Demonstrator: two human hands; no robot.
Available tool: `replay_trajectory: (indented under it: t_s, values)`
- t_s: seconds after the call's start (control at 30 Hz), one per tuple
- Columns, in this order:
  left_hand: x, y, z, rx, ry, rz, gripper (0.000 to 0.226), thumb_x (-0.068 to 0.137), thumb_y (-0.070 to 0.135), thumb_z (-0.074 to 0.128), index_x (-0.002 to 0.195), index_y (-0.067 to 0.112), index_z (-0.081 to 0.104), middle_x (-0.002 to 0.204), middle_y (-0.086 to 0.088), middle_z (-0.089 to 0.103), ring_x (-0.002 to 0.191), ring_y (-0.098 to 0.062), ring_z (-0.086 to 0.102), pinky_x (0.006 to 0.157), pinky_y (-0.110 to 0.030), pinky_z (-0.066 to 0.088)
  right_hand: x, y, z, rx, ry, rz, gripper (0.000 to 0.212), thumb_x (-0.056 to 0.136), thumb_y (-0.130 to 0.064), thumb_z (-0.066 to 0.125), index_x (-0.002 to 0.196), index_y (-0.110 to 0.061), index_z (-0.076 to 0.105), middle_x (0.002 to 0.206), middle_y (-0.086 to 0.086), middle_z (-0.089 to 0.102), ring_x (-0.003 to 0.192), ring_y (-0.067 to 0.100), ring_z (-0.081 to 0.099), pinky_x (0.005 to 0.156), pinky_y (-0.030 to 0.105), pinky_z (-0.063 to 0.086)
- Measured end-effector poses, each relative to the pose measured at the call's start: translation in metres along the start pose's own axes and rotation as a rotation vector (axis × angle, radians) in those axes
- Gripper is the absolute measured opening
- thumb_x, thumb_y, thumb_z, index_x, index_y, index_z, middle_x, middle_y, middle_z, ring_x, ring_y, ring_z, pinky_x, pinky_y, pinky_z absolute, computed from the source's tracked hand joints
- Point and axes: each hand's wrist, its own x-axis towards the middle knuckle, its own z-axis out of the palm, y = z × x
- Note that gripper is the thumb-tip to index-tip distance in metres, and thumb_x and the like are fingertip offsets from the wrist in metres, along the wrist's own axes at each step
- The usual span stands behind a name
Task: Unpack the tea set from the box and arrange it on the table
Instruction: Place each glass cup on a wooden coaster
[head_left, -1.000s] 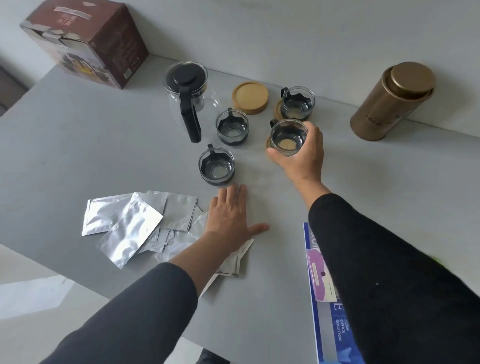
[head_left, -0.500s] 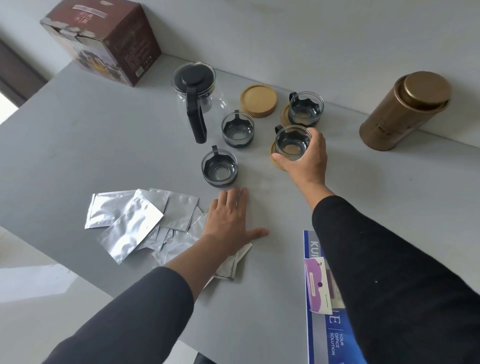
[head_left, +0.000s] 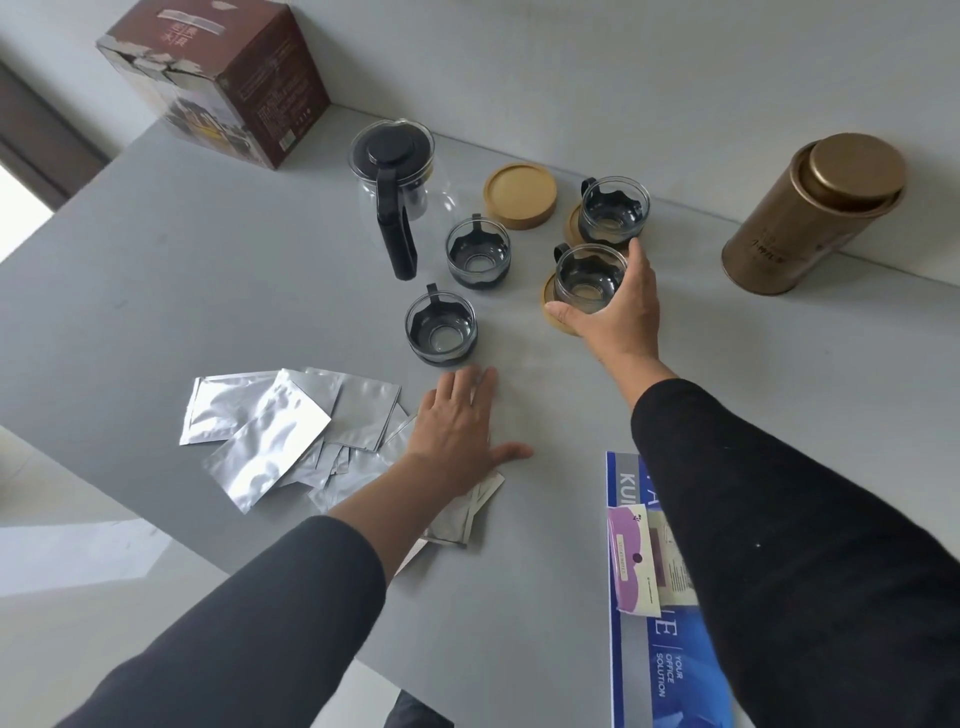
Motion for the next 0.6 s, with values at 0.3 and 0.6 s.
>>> replay_trajectory:
  t_s: [0.3,0.6]
  values:
    - [-0.013,-0.031,-0.026,-0.167,0.258,0.176,0.061,0.087,0.054,0.033,0.106,0.009,0.068,0.108,-0.004,0.064,0.102,-0.026,0.061,0.082,-0.034,0.05,-0.015,-0.04,-0.011,-0.086,0.144,-0.174,0.085,0.077,-0.037,0.073,0.144,-0.008,0.029,0.139,0.012,0.038,0.129,0.022,0.04,0.097,0.016,0.031]
    - [-0.006,-0.098,-0.058,-0.219,0.337,0.181,0.046,0.091,0.045,0.038,0.094,0.011,0.069,0.098,-0.002,0.065,0.092,-0.027,0.061,0.074,-0.034,0.048,-0.024,-0.092,0.03,-0.135,0.165,-0.19,0.075,0.079,-0.034,0.071,0.139,-0.006,0.037,0.138,0.011,0.043,0.128,0.023,0.042,0.1,0.024,0.032]
